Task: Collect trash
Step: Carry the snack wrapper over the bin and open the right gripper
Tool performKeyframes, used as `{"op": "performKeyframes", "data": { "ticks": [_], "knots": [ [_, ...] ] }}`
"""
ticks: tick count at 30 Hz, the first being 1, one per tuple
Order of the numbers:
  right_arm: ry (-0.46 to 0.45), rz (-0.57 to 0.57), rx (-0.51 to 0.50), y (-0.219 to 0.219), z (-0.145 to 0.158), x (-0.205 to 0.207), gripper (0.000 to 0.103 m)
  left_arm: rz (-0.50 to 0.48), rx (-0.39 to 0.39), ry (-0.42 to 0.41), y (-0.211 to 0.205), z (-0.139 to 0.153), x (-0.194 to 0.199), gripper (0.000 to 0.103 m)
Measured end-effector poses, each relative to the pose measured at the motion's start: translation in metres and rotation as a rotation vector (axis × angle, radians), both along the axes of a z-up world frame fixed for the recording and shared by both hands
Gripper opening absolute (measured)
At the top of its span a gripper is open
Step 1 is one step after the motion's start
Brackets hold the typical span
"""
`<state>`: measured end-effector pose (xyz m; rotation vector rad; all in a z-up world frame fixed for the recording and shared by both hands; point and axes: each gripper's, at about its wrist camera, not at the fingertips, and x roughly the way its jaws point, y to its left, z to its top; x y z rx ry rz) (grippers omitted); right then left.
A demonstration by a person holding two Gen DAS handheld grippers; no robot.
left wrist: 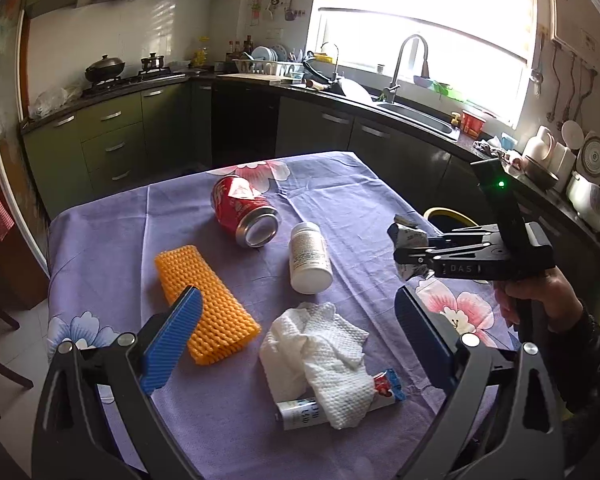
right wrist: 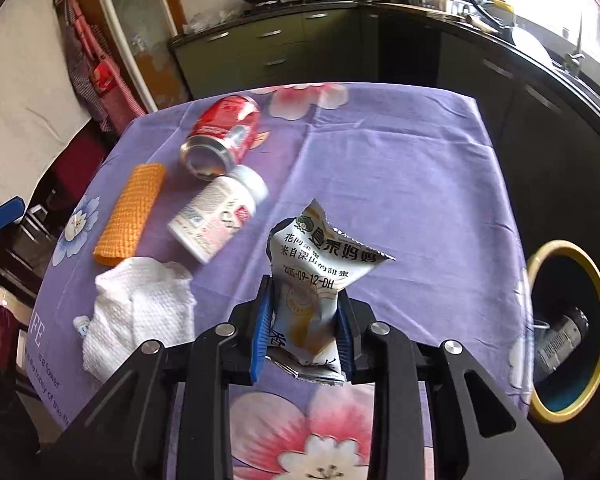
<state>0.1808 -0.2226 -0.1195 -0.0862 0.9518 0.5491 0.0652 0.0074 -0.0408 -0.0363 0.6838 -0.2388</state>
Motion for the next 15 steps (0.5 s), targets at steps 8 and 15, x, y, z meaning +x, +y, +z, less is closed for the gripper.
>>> {"op": "performKeyframes", "data": {
  "ticks": [8,15],
  "knots": [
    [-0.011,-0.17,0.014,-0.093,-0.003,0.012,0.029,-0.023,-0.001,0.025,-0.029,-0.001,0.017,0.092],
    [-0.006,-0.424,-0.037,-0.201,-0.023,0.041,0.029,-0.038,0.011,0.051,-0.049,-0.007,0.028,0.092]
  ]
}}
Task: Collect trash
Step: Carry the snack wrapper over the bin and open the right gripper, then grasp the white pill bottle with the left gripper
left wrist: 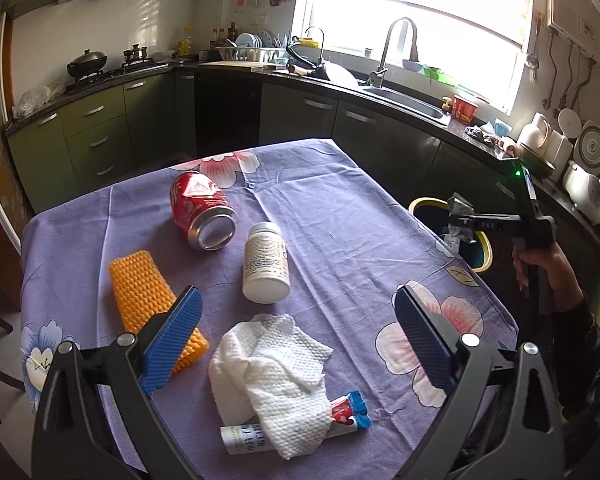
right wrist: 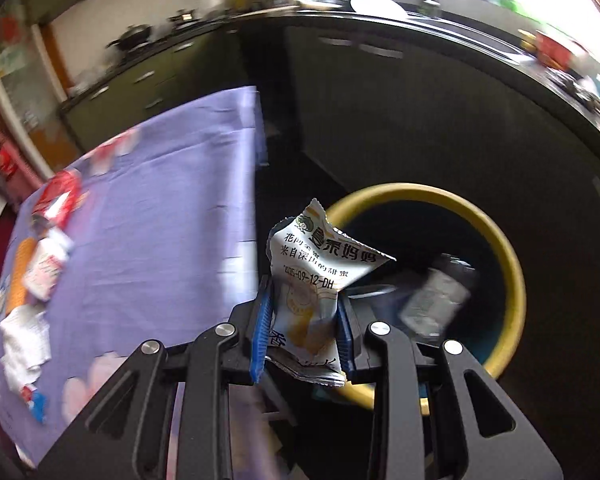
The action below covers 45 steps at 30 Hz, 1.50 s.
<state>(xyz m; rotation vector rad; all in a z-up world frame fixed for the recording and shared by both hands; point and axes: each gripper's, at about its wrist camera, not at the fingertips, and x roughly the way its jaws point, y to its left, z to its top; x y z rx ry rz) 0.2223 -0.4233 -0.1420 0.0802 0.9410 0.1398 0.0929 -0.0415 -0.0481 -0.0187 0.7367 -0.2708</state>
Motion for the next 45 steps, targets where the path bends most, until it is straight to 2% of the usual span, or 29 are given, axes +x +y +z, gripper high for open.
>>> {"op": "performKeyframes", "data": {
  "ticks": [4,7,9,10,11,16,22,25,30,33,37,43,45],
  "knots": [
    [0.051,-0.082,-0.012,-0.039,-0.025,0.017,0.029,-0.005,0.011,0.008,-0.007,0.0,0.005,0.092],
    [0.077,-0.11,-0.022,-0.052,-0.041,0.023,0.03,-0.007,0.017,0.014,-0.01,-0.001,0.009,0.092],
    [0.092,-0.139,-0.043,-0.06,-0.05,0.027,0.036,-0.011,0.024,0.018,-0.013,-0.001,0.01,0.092],
    [0.087,-0.157,-0.041,-0.064,-0.052,0.026,0.046,-0.012,0.026,0.02,-0.014,-0.001,0.011,0.092],
    [0.079,-0.167,-0.034,-0.069,-0.053,0.025,0.05,-0.014,0.03,0.021,-0.015,-0.001,0.012,0.092],
    [0.035,-0.188,-0.008,-0.08,-0.046,0.011,0.05,-0.019,0.04,0.032,-0.018,-0.003,0.017,0.092],
    [-0.018,-0.177,0.027,-0.074,-0.031,-0.014,0.053,-0.032,0.052,0.064,-0.022,-0.01,0.026,0.092],
    [-0.06,-0.161,0.038,-0.066,-0.019,-0.033,0.056,-0.038,0.087,0.092,-0.025,-0.014,0.036,0.092],
    [-0.094,-0.126,0.04,-0.043,-0.005,-0.05,0.057,-0.056,0.13,0.187,-0.03,-0.03,0.072,0.092],
    [-0.111,-0.104,0.04,-0.033,0.004,-0.057,0.06,-0.064,0.146,0.281,-0.035,-0.048,0.099,0.092],
    [-0.126,-0.089,0.034,-0.021,0.012,-0.063,0.06,-0.045,0.146,0.358,-0.032,-0.063,0.125,0.092],
    [-0.123,-0.08,0.045,-0.018,0.011,-0.062,0.06,-0.022,0.132,0.442,-0.026,-0.082,0.153,0.091],
    [-0.118,-0.08,0.049,-0.021,0.007,-0.059,0.06,-0.02,0.141,0.452,-0.028,-0.086,0.157,0.085]
  ]
}}
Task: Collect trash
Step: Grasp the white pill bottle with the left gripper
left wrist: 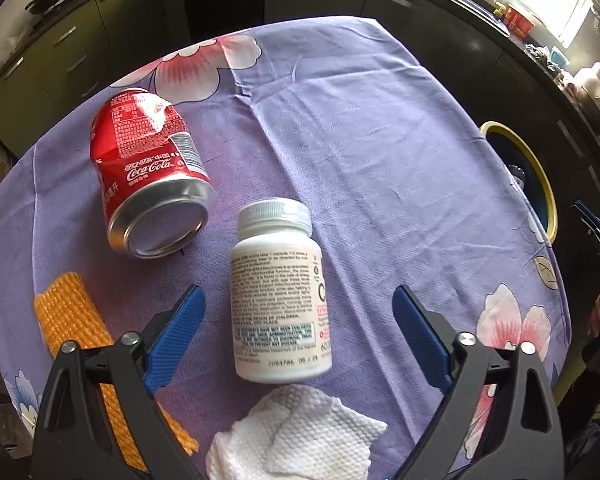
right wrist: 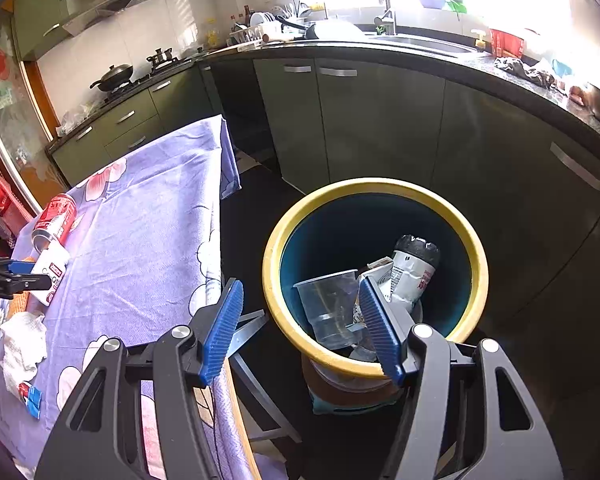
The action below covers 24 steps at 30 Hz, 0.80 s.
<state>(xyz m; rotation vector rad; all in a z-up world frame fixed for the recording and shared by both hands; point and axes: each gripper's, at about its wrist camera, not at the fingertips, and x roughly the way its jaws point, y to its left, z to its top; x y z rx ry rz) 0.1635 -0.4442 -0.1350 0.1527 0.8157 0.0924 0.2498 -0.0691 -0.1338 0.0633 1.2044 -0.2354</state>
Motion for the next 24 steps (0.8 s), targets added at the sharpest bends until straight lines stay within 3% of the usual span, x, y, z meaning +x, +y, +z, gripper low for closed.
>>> {"op": "performKeyframes", "data": {
  "ticks": [6,8,24],
  "knots": [
    [0.012,0.004,0.007,-0.001,-0.005,0.003,0.06,-0.007,0.015,0.033,-0.004,-0.007,0.004,0.059],
    [0.011,0.004,0.008,-0.002,-0.005,0.003,0.06,-0.01,0.015,0.045,-0.003,-0.009,0.004,0.045],
    [0.007,0.003,0.016,-0.003,-0.004,0.0,0.06,-0.11,0.018,-0.032,-0.031,0.023,-0.025,0.045]
  ]
}}
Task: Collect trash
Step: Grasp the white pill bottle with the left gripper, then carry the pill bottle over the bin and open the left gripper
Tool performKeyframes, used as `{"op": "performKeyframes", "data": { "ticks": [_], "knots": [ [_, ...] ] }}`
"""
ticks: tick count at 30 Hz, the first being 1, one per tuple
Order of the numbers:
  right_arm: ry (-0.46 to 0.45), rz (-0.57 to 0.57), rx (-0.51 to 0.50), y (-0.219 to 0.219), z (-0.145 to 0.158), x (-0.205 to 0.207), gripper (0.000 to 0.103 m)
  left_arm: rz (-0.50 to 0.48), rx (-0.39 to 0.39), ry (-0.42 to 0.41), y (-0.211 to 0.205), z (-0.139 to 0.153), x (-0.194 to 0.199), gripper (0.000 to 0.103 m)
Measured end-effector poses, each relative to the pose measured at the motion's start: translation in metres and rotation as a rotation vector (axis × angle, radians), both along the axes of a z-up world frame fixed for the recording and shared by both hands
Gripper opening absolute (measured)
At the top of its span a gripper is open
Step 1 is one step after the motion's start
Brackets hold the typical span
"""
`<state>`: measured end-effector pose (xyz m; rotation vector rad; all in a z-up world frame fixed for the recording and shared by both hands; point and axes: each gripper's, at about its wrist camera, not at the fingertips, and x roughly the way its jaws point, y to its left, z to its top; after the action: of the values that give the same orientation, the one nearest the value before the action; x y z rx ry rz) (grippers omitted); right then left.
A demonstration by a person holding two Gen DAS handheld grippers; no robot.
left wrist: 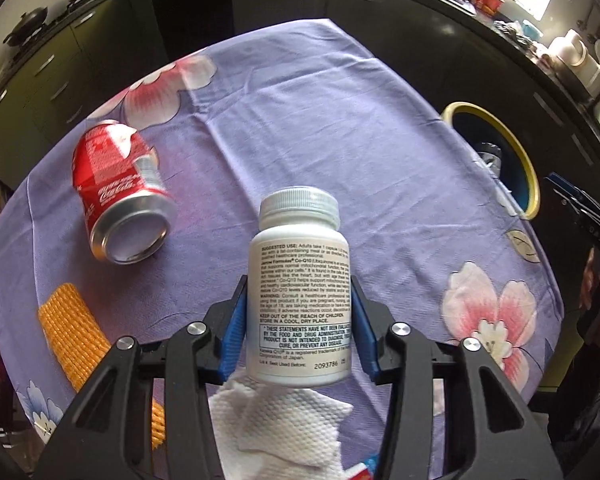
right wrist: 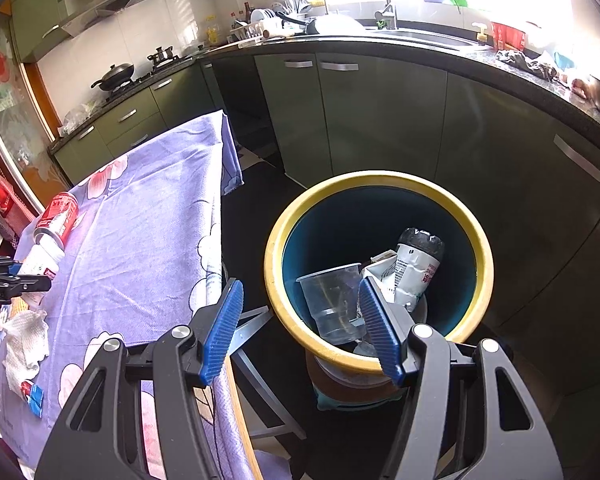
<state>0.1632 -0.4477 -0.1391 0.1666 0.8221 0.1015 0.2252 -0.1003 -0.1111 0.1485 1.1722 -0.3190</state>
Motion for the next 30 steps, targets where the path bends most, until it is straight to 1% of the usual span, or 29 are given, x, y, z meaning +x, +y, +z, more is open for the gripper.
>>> {"op": "performKeyframes", "data": {
  "ticks": [6,9,12,15,18,20,22,24,25,26,27,30],
  "knots": [
    [-0.021,-0.046,0.011,-0.018,0.006,-0.011,0.06,-0.131,-0.035,-0.042,-0.052,0.025,-0.014,0.045],
    [-0.029,-0.074,0.016,-0.032,0.007,-0.018,0.06,-0.216,-0.055,-0.058,-0.091,0.036,-0.015,0.045],
    [-0.035,-0.103,0.025,-0.047,0.006,-0.025,0.06,-0.308,-0.06,-0.071,-0.14,0.043,-0.008,0.045],
    [-0.039,-0.14,0.034,-0.066,0.004,-0.032,0.06,-0.389,-0.071,-0.065,-0.188,0.041,0.004,0.045],
    [-0.037,-0.174,0.045,-0.083,0.003,-0.039,0.06,-0.44,-0.08,-0.039,-0.233,0.032,0.021,0.045],
    [-0.036,-0.197,0.047,-0.095,0.003,-0.044,0.06,-0.465,-0.066,-0.043,-0.26,0.023,0.034,0.045],
    [-0.035,-0.219,0.049,-0.105,0.003,-0.05,0.06,-0.469,-0.054,-0.055,-0.283,0.014,0.051,0.045],
    [-0.033,-0.236,0.052,-0.114,0.001,-0.054,0.06,-0.458,-0.051,-0.071,-0.298,0.008,0.065,0.046],
    [-0.032,-0.242,0.053,-0.117,0.001,-0.056,0.06,-0.451,-0.05,-0.087,-0.305,0.006,0.072,0.051],
    [-0.031,-0.249,0.056,-0.121,0.001,-0.058,0.06,-0.447,-0.051,-0.099,-0.309,0.005,0.076,0.058],
    [-0.03,-0.254,0.059,-0.124,0.0,-0.059,0.06,-0.438,-0.052,-0.111,-0.309,0.006,0.079,0.061],
    [-0.028,-0.254,0.065,-0.126,-0.001,-0.061,0.06,-0.418,-0.079,-0.105,-0.302,0.011,0.08,0.061]
  ]
}}
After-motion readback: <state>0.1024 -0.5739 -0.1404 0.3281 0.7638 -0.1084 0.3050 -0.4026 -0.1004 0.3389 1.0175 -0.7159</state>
